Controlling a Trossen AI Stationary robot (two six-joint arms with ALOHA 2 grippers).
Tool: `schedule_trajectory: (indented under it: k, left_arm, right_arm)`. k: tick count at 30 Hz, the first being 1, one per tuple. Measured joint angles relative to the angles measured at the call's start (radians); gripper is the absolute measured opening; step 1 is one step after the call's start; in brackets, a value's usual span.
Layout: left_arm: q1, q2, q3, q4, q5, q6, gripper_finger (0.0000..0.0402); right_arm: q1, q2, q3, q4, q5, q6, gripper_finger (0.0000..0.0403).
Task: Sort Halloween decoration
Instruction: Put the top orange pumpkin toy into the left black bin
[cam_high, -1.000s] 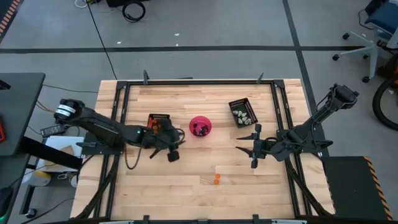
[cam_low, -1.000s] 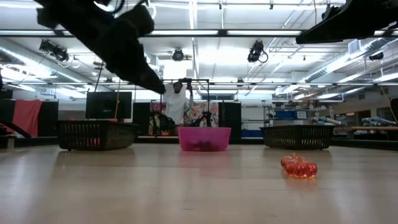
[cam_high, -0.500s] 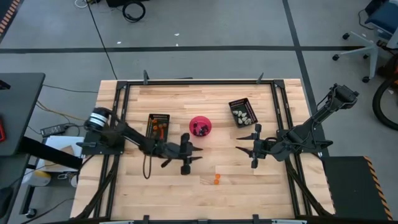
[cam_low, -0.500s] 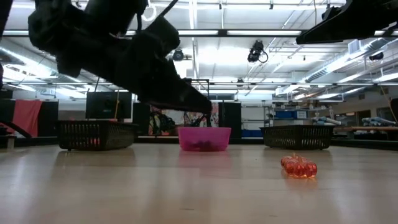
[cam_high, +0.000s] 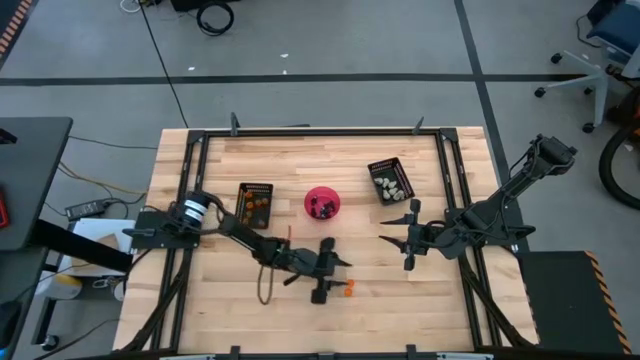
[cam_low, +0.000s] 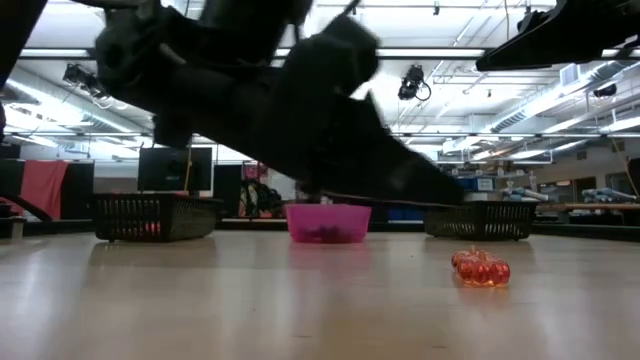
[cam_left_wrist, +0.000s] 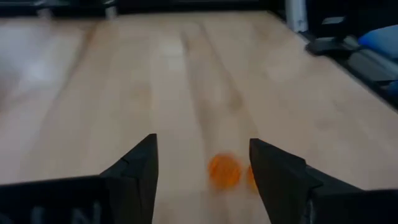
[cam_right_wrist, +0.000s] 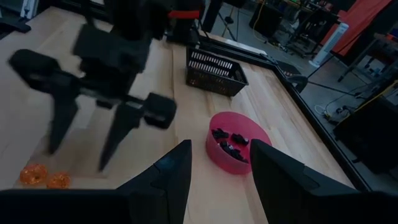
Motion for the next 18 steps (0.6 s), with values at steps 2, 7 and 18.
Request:
schedule_trajectory:
  k: [2,7,18]
  left_arm:
    - [0.001,0.029,0.039,-0.002,0.028,0.013,0.0209]
    - [0.005,0.095,0.115,-0.002,0.075,0.02,0.021]
    - [0.005,0.139,0.147,-0.023,0.019,0.018,0.021]
  right_arm:
    - [0.0,0.0,0.0,0.0,0.0,0.0,0.0167]
    - [0.0,0.0,0.0,0.0,-0.006,0.001,0.0167]
    - [0.0,0.0,0.0,-0.003,-0.033,0.0,0.0167]
